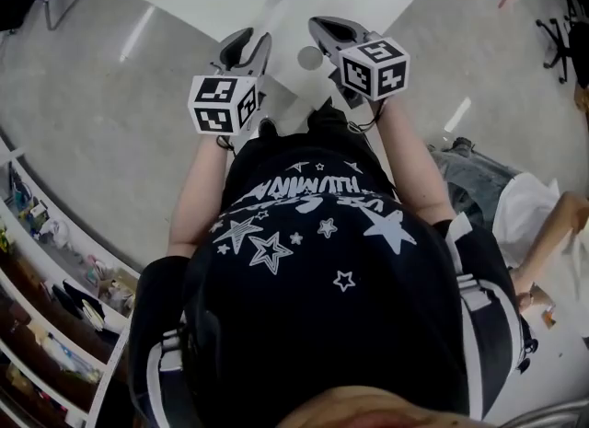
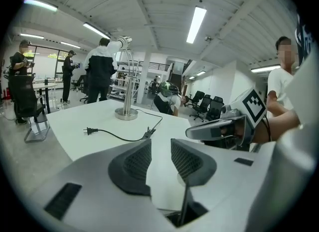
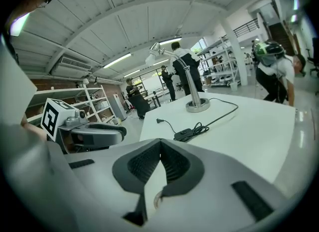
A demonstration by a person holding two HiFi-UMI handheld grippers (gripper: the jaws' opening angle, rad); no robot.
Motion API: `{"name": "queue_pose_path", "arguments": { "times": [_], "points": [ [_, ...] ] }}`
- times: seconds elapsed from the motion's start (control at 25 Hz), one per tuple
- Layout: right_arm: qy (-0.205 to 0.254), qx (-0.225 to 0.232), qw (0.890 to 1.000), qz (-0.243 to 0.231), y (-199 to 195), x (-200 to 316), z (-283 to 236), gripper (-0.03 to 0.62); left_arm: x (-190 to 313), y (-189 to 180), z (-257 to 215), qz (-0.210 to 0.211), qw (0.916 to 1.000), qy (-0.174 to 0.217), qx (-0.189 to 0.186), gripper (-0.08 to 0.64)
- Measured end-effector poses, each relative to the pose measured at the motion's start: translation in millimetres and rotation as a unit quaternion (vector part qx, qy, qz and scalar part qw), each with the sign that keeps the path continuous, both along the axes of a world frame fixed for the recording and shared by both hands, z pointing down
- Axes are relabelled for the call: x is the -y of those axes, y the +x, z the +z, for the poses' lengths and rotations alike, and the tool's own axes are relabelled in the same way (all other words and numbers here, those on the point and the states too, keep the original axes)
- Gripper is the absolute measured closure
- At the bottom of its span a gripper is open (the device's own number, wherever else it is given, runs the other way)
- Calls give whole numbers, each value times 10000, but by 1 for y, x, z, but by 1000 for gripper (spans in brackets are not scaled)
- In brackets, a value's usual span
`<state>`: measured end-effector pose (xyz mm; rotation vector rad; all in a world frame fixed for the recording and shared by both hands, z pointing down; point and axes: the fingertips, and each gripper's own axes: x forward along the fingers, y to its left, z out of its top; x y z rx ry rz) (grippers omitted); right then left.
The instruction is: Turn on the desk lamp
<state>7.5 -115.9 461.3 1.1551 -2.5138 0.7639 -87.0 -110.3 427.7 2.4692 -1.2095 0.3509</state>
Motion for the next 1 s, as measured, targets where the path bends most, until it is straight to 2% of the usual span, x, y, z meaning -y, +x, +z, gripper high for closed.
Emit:
{"name": "queue_pose_path", "arguments": {
  "times": [0.28, 0.64, 1.0],
  "points": [
    [133, 3, 9993, 350, -16, -28, -11, 586, -26, -16, -18, 320, 9992, 139, -194, 425],
    [364, -199, 9962, 769, -20, -51, -27, 586, -44, -31, -28, 513, 9979, 251, -296, 531],
    [546, -314, 9924, 1058, -23, -72, -37, 586, -51, -34, -39, 766, 9957, 416, -315, 549]
  ]
}}
